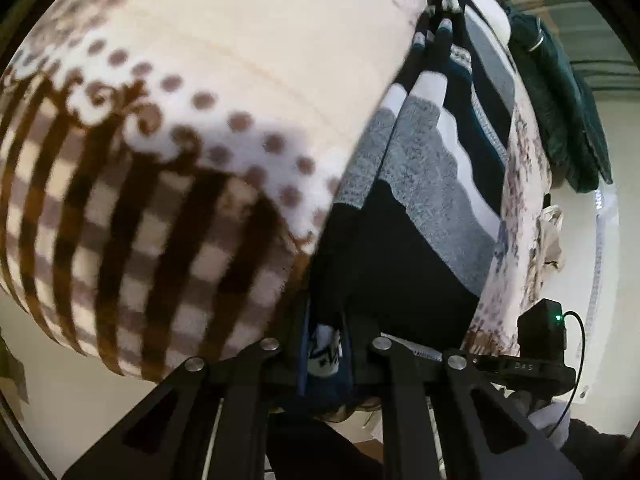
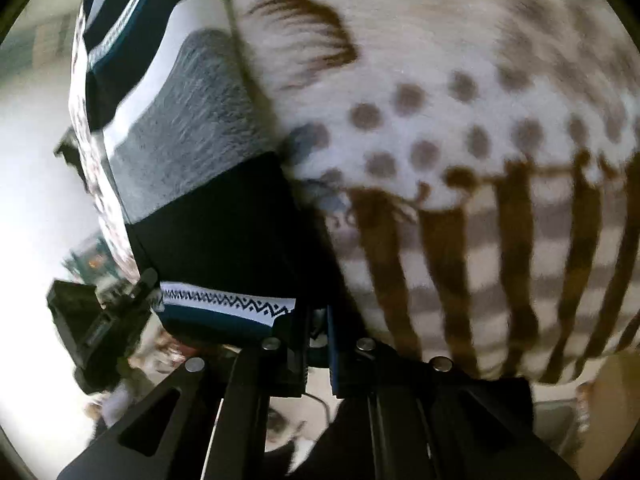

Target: Fold small clothes

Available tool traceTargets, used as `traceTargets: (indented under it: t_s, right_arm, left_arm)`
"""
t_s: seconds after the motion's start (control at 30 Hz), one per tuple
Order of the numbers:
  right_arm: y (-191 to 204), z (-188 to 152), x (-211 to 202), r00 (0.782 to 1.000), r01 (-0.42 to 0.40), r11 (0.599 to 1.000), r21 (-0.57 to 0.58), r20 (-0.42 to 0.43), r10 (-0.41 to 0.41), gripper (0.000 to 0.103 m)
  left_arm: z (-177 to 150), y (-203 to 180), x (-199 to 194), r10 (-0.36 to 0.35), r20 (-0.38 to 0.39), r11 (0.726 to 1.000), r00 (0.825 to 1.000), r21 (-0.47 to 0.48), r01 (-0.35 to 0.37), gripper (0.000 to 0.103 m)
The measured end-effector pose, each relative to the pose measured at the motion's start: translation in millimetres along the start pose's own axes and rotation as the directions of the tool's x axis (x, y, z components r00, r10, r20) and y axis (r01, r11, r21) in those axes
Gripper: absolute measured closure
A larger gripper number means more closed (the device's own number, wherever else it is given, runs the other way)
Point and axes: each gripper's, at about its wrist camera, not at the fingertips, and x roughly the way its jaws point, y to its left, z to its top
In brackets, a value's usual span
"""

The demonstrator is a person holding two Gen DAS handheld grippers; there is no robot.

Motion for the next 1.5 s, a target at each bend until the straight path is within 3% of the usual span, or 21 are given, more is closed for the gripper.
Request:
traceTargets:
  t_s: [0.03,0.07,0.1,0.17,0.27,0.37,0.53,0.6,0.63,0.67,0.7,0.73,0.77,0.93,1.07,1.17,1.33,1.5]
  right_arm:
    - [6,0,0,1.0,0.008,1.0,-0.016,-0.006,-0.008,0.094]
    - [13,0,-2,1.0,0.016,0.999,-0.04,-0.014,-0.017,0.087]
    - [18,-1,-2,1.0,0.018,0.998,-0.053,-0.018,-0.019,0.084]
    - [19,-4,-5,1.0,0.005,0.998,-0.062,-0.018,-0.006,0.057]
    - [8,-3,-3,0.999,-0.043,0.999,-0.008,-0.021,0.042,0.052]
    - [-4,1,15,0.993,-0.11,0.993,0.052,-0.035,0.112,0.052]
    - [-17,4,40,0.974,-0.213,0.967,0.137,-0.054,0.222,0.052]
    - [-17,3,44,0.966,-0.246,0.957,0.151,-0.045,0.255,0.052]
    - [-16,2,44,0.966,-0.248,0.957,0.154,-0.033,0.256,0.053]
    - [-12,0,44,0.964,-0.26,0.956,0.14,-0.026,0.266,0.06]
    - [-8,-1,44,0.965,-0.256,0.958,0.126,-0.027,0.262,0.069]
    - [-7,-1,42,0.963,-0.262,0.958,0.119,-0.027,0.267,0.083]
    - [-4,-2,40,0.962,-0.268,0.956,0.116,-0.024,0.273,0.089]
    - [15,-4,21,0.958,-0.286,0.953,0.096,-0.005,0.288,0.093]
    - [38,-2,-14,0.94,-0.342,0.938,0.057,0.036,0.34,0.093]
    - [63,11,-48,0.924,-0.373,0.927,0.025,0.095,0.369,0.093]
    - [100,65,-114,0.888,-0.406,0.913,-0.034,0.222,0.403,0.093]
    - [139,164,-178,0.842,-0.407,0.908,-0.102,0.343,0.416,0.093]
  left_arm:
    - [1,0,-4,-0.023,-0.001,1.0,1.0,-0.001,0.023,0.09]
    - [1,3,-12,-0.036,-0.001,0.999,0.999,-0.007,0.036,0.08]
    - [1,3,-18,-0.036,0.008,0.999,0.999,-0.006,0.036,0.061]
    - [2,9,-25,-0.058,0.025,0.998,0.998,0.003,0.058,0.041]
    - [6,21,-15,-0.06,-0.003,0.998,0.998,0.003,0.06,0.041]
    - [9,21,14,-0.088,-0.082,0.996,0.993,0.016,0.089,0.041]
    - [12,19,26,-0.107,-0.101,0.994,0.989,0.022,0.11,0.04]
    - [8,14,23,-0.093,-0.088,0.994,0.992,0.041,0.097,0.042]
    - [4,8,20,-0.085,-0.082,0.993,0.993,0.069,0.091,0.05]
    - [1,3,21,-0.076,-0.086,0.993,0.993,0.087,0.083,0.082]
    - [-3,-2,21,-0.066,-0.095,0.992,0.993,0.103,0.075,0.091]
    - [-6,-6,20,-0.063,-0.095,0.991,0.993,0.114,0.074,0.092]
    - [-8,-11,17,-0.058,-0.086,0.991,0.995,0.119,0.068,0.093]
    - [-6,-38,-7,-0.075,-0.04,0.987,0.996,0.138,0.08,0.094]
    - [10,-80,-44,-0.124,0.057,0.976,0.991,0.189,0.111,0.094]
    - [39,-109,-66,-0.176,0.125,0.963,0.976,0.227,0.145,0.094]
    - [110,-168,-76,-0.26,0.204,0.931,0.944,0.311,0.19,0.094]
    - [202,-213,-74,-0.305,0.274,0.912,0.912,0.359,0.197,0.094]
